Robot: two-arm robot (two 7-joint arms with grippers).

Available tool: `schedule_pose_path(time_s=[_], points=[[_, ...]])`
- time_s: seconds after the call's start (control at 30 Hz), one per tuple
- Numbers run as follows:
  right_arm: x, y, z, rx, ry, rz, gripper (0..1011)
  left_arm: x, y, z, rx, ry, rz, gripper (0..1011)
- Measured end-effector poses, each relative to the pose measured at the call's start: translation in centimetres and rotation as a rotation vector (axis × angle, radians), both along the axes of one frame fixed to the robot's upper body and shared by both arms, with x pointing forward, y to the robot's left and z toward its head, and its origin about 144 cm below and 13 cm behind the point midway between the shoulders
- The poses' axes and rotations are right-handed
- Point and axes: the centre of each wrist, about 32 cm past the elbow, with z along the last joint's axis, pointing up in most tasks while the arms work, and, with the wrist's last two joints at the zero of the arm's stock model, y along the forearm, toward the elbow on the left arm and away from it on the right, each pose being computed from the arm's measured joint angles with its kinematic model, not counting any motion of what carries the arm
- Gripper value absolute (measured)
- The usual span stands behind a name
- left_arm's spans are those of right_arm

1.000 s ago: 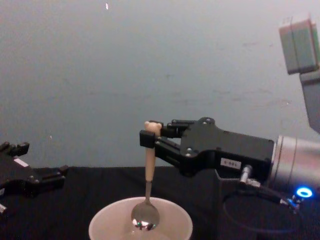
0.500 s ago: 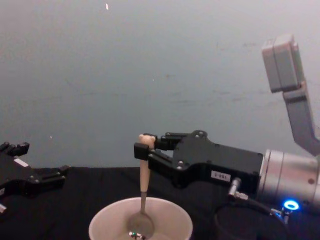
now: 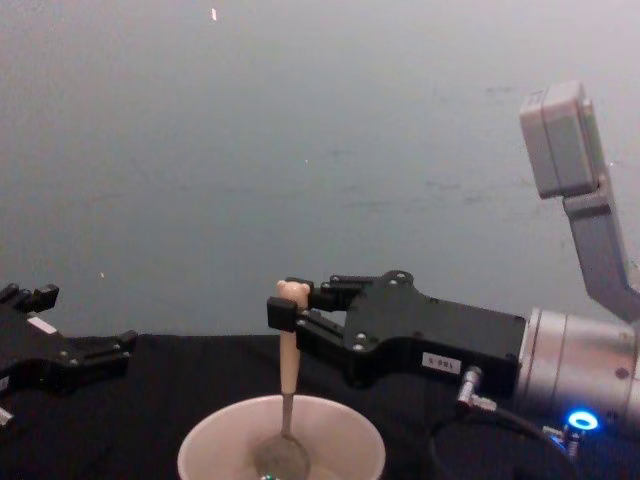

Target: Pick up the stirring spoon with one hand, stir inside the cup, then place it back in its original position.

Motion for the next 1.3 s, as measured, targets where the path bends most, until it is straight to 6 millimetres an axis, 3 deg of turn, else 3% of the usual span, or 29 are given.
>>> schedule_pose_path(time_s=[0.47, 0.87, 1.3], points=[[-0.6, -1.1, 0.2, -0.006, -0.009, -0.024, 214, 0.0, 0.0, 0.0, 0.000, 0.000, 0.000, 1001], [-2.6, -2.3, 0.6, -0.001, 0.001, -0.006, 214, 0.0, 0.0, 0.0, 0.000, 0.000, 0.000, 1001], [-3.5, -1.0, 0.3, 0.002, 0.019, 0.067, 214, 0.0, 0.0, 0.0, 0.000, 0.000, 0.000, 1001]])
